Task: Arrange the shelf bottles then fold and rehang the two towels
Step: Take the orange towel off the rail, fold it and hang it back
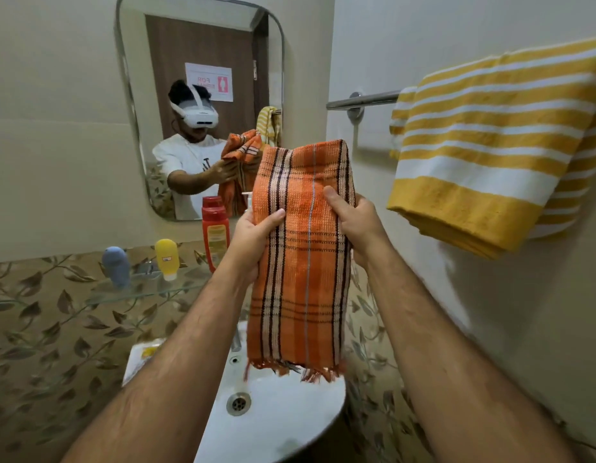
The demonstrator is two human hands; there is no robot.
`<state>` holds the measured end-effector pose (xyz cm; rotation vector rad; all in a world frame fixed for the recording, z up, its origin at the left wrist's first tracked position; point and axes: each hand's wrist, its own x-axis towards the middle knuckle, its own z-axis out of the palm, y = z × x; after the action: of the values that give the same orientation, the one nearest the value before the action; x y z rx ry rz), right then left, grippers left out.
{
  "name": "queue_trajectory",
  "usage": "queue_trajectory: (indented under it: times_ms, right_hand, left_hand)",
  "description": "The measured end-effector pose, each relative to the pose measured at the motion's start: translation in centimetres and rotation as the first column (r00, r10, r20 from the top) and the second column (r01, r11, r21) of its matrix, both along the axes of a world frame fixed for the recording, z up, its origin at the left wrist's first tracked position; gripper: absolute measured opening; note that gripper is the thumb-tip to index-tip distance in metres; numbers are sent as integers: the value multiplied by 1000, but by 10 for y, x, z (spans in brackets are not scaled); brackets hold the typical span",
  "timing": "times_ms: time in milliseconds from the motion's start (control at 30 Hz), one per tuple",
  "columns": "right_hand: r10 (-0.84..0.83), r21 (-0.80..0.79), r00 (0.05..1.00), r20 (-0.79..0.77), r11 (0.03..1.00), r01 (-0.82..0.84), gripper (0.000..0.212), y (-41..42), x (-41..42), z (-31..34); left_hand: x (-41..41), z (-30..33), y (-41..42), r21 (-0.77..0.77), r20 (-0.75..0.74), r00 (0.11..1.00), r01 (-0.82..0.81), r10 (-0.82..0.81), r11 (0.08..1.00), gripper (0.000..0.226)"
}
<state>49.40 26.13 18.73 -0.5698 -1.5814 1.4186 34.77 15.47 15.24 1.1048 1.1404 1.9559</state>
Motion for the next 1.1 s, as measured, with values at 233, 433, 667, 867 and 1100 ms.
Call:
queue_trajectory:
  times_ms: [233,433,667,867,1100]
  right_hand:
    - [-142,207,989,44,970,130,48,17,-25,10]
    - [-326,380,944,-45,869,318,35,21,-67,59]
    - [-530,471,837,-134,709,524,29,31,-83,122]
    - [-741,585,636,-216,423,692,34,38,-72,177]
    - [-898,639,393,-198,186,746,58,55,-55,204]
  left_hand:
    - [-43,19,55,116,-15,1000,13,-11,993,39]
    - [-83,64,89,223,-50,995,92,-83,970,30]
    - [-103,130,133,282,-142,972,223,-189,933,39]
    - [-88,186,171,335,-304,935,284,-182,899,33]
    - [-54,220,221,314,-431,892,288,-135,905,44]
